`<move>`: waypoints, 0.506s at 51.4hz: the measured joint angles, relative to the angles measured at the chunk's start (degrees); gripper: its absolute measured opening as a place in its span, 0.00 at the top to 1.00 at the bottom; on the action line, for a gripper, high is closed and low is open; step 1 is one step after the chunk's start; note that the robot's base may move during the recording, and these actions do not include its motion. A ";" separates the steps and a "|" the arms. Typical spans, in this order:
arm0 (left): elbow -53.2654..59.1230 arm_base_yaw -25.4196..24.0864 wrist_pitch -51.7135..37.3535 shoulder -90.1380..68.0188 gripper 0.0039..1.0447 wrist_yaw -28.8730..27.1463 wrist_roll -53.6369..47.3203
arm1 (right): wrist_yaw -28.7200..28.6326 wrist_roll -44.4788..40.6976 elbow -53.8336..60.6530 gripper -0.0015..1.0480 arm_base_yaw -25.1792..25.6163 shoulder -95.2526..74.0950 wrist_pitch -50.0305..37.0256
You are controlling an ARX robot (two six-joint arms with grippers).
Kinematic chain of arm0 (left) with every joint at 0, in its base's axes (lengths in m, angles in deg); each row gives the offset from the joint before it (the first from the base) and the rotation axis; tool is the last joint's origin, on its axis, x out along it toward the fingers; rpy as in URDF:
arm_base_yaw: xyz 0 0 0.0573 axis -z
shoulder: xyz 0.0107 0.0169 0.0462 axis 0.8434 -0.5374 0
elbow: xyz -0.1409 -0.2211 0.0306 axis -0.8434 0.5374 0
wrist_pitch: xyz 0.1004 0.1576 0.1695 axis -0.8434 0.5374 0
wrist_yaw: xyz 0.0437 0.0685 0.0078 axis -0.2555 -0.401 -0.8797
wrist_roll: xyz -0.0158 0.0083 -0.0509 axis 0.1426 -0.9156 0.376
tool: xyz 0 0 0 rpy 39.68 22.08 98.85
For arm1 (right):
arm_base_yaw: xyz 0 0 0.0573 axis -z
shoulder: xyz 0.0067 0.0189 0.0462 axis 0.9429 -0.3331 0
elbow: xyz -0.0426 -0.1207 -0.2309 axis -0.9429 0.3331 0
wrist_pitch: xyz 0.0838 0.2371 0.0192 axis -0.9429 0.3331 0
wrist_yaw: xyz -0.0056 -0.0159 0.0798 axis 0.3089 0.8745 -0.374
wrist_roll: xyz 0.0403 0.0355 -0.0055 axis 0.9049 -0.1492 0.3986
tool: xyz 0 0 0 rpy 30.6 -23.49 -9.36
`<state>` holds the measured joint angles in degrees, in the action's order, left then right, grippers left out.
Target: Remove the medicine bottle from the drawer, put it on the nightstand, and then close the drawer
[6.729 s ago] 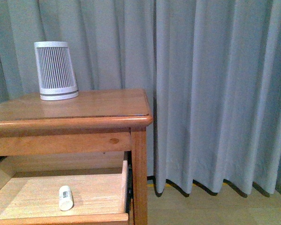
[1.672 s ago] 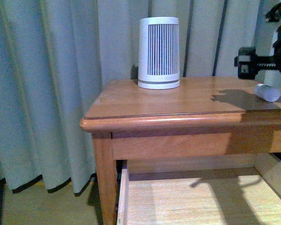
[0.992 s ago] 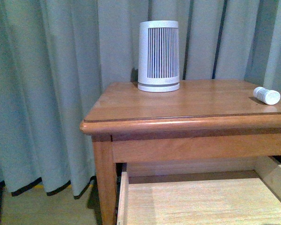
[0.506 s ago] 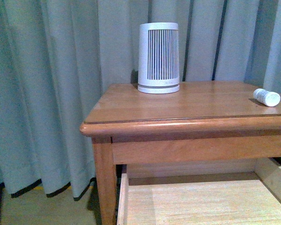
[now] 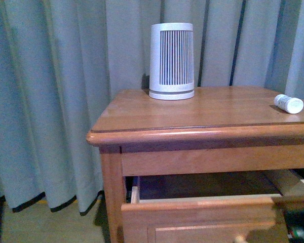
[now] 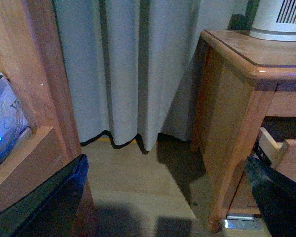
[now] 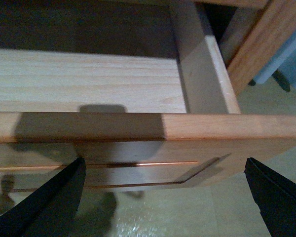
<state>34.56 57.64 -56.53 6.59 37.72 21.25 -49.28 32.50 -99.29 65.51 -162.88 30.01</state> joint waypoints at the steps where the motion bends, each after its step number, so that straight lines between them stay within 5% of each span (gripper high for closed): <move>1: 0.00 0.00 0.00 0.00 0.06 0.00 0.00 | -0.07 -0.55 -1.70 0.07 0.39 -1.38 -0.02; 11: 0.00 0.00 0.00 0.00 0.06 0.00 0.00 | -0.26 -4.94 -14.67 0.07 3.39 -10.75 3.96; 26: 0.00 0.00 0.00 -0.02 0.06 0.00 0.00 | -0.74 -3.26 -12.72 0.07 4.17 -8.00 7.23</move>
<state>34.56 57.64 -56.53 6.57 37.72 21.25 -50.02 29.24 -112.01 69.68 -170.88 37.25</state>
